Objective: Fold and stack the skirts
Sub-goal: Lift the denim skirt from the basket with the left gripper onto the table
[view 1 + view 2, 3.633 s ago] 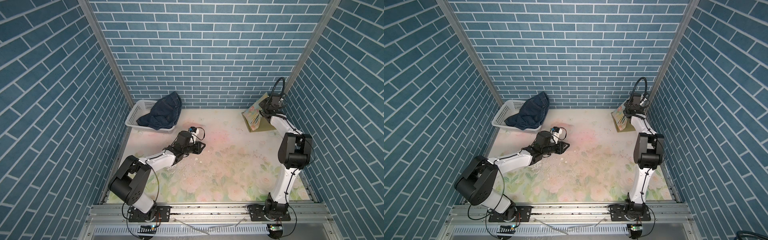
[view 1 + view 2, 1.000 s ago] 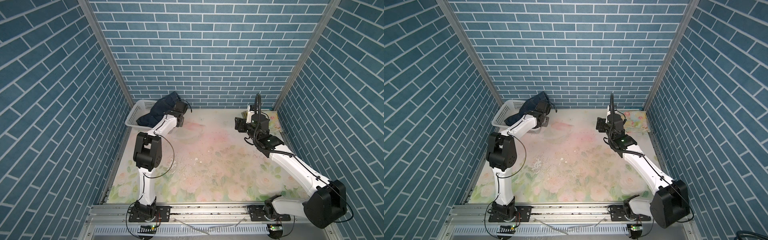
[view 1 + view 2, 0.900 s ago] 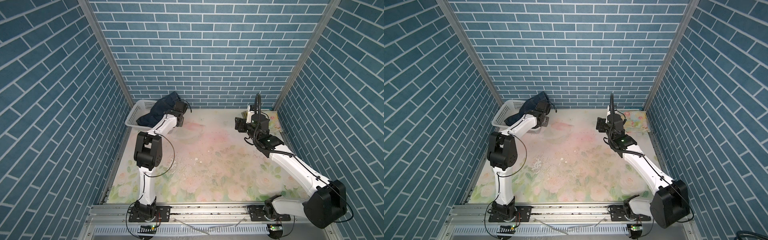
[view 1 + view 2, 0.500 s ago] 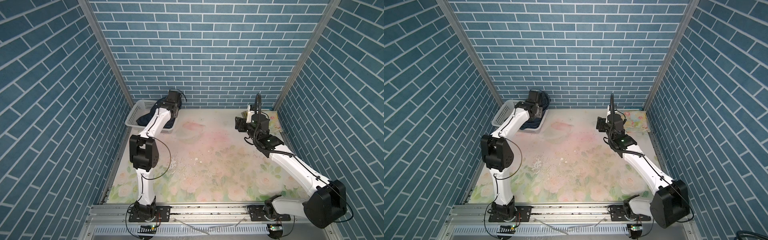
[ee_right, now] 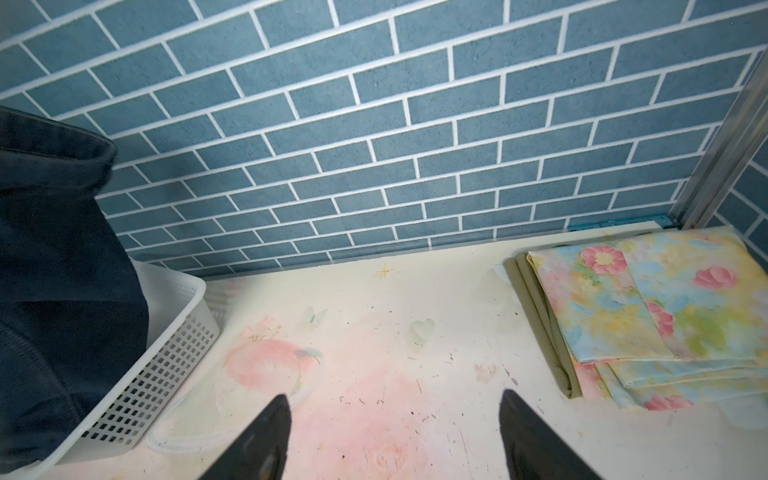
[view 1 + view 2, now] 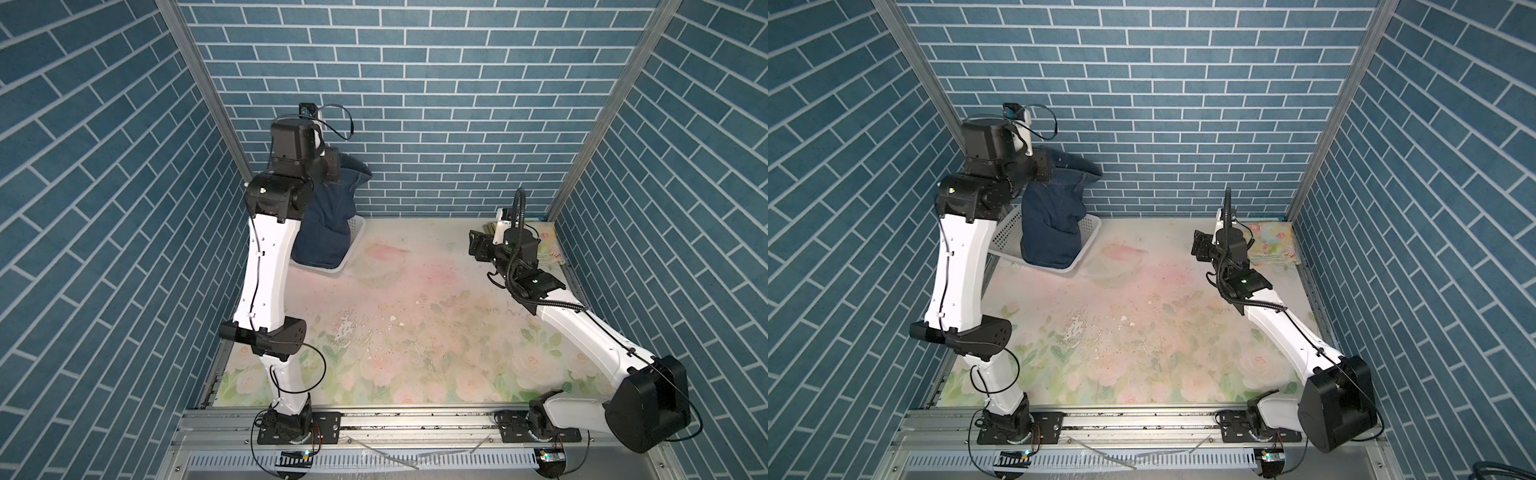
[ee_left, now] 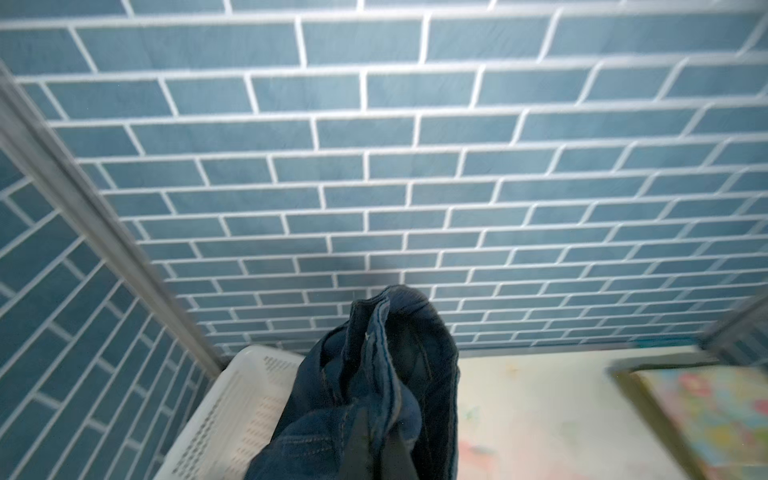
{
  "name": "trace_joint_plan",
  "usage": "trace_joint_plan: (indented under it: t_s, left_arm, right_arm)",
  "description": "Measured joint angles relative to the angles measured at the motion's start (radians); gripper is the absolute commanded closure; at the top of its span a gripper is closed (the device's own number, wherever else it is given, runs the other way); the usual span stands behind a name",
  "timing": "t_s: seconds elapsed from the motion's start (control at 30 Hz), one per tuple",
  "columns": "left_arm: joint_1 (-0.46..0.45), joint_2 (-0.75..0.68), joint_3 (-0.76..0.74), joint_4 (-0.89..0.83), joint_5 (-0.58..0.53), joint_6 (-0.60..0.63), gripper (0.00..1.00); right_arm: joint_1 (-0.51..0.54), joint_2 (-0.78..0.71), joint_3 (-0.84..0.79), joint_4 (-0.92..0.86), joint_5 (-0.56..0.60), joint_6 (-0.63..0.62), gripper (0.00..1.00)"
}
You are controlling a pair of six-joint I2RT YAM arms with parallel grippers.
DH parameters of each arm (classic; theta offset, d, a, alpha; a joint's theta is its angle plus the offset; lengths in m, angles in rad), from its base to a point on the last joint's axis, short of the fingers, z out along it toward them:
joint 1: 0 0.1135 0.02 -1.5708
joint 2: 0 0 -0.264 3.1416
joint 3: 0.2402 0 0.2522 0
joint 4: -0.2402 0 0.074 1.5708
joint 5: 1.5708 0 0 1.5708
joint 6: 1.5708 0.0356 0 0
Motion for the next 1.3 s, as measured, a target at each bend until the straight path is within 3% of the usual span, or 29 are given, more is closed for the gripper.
trace_joint_plan:
  t_s: [0.1,0.3,0.6,0.73,0.93,1.1,1.3]
  left_arm:
    - [-0.01,-0.046,-0.012,0.029,0.142,-0.057,1.0]
    - [-0.076,-0.143,-0.178,0.134,0.396,-0.15,1.0]
    - [-0.251,-0.2,-0.216,0.223,0.627,-0.196,1.0]
    - [-0.3,-0.254,-0.287,0.254,0.67,-0.194,1.0]
    - [-0.306,-0.322,-0.542,0.304,0.66,-0.164,1.0]
    - [-0.298,-0.247,-0.681,0.329,0.628,-0.148,1.0]
    - [-0.287,-0.136,-0.752,0.335,0.536,-0.105,0.98]
  right_arm:
    - [-0.048,-0.023,-0.034,-0.002,-0.032,0.043,0.22]
    - [-0.109,-0.124,-0.1,-0.035,-0.062,0.1,0.22]
    - [-0.129,-0.266,-0.124,-0.077,-0.063,0.111,0.21]
    - [-0.134,-0.305,-0.132,-0.101,-0.059,0.111,0.2]
    - [-0.14,-0.348,-0.139,-0.159,-0.059,0.108,0.17]
    - [-0.143,-0.362,-0.135,-0.218,-0.087,0.089,0.08]
    - [-0.144,-0.345,-0.102,-0.287,-0.171,0.053,0.05]
